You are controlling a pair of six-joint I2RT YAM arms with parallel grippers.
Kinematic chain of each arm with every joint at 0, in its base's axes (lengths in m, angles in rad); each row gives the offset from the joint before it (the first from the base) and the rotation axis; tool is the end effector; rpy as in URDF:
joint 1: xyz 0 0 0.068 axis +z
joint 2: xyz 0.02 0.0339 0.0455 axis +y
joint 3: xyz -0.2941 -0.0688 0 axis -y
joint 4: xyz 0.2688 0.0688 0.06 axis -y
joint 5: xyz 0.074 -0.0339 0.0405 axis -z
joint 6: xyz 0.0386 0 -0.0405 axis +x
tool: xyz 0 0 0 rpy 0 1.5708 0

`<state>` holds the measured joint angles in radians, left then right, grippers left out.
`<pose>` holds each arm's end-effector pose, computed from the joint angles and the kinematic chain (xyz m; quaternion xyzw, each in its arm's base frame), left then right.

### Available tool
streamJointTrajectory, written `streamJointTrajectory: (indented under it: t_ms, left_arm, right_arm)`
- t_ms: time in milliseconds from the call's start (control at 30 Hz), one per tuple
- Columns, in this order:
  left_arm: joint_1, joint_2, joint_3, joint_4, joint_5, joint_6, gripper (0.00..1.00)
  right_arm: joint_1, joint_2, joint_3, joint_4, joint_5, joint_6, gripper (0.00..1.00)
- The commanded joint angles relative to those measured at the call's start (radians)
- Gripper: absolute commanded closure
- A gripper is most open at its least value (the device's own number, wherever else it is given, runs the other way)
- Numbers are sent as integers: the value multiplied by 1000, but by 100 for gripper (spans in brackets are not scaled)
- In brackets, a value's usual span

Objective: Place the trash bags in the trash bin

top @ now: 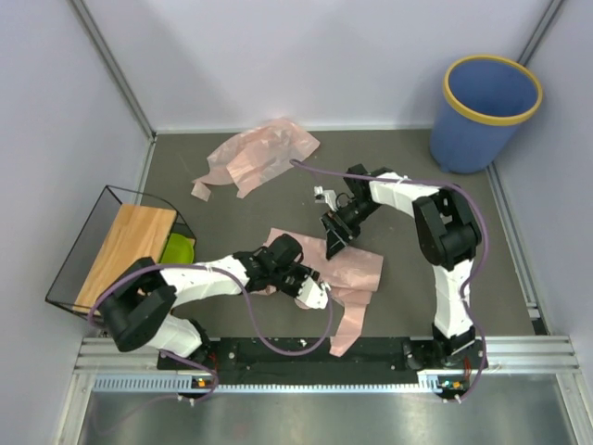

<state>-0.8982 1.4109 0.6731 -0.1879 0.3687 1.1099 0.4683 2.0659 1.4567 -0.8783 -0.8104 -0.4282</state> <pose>0.1627 -0.2266 0.1795 0.8178 0.4516 -0.1400 0.3282 0.3647 0.2158 0.1674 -0.4127 0.8204 0.3945 0.0304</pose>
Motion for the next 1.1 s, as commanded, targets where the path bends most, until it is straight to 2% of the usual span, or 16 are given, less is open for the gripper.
streamJointTrajectory:
  t_ms: [0, 100, 233, 333, 400, 433, 500, 533, 567, 600, 667, 700, 833, 867, 900, 1067]
  left_arm:
    - [-2, 49, -37, 172, -131, 19, 63]
    - [-2, 86, -15, 162, -164, -8, 72]
    - [-1, 117, -13, 180, -191, -25, 79]
    - [-2, 103, -33, 222, -189, -36, 76]
    - [2, 76, -20, 211, -201, -86, 64]
    - [8, 59, -4, 152, -194, -154, 49]
    - [53, -24, 61, 79, -154, -264, 36]
    - [117, -85, 121, -15, -51, -380, 25]
    - [155, -113, 149, -53, 5, -437, 11]
    - [195, -140, 172, -76, 60, -567, 2]
    - [318, -205, 210, -110, 171, -701, 2]
    - [353, -220, 212, -111, 199, -840, 2]
    - [491, -263, 185, -105, 234, -1174, 2]
    - [514, -271, 169, -58, 293, -1227, 2]
    - [531, -282, 151, -26, 321, -1322, 2]
    - [614, -331, 56, 238, 432, -1593, 2]
  right_arm:
    - [7, 68, 22, -106, -130, -67, 19]
    - [24, 82, 30, -152, -173, -93, 21]
    - [49, 91, 25, -195, -246, -99, 28]
    - [62, 99, 30, -191, -230, -89, 52]
    - [52, 100, 39, -168, -211, -60, 93]
    - [43, 93, 47, -157, -190, -16, 100]
    - [-3, 56, 31, -73, -205, 41, 100]
    - [-19, 2, -5, -30, -223, 122, 100]
    - [-32, -33, -24, 63, -231, 156, 100]
    - [-48, -64, -59, 102, -243, 222, 100]
    - [-51, -150, -82, 171, -257, 270, 100]
    - [-51, -173, -108, 247, -277, 336, 100]
    - [-51, -265, -153, 418, -299, 517, 100]
    - [-53, -301, -159, 450, -300, 548, 100]
    - [-53, -319, -168, 500, -299, 601, 100]
    - [-51, -418, -160, 585, -285, 709, 100]
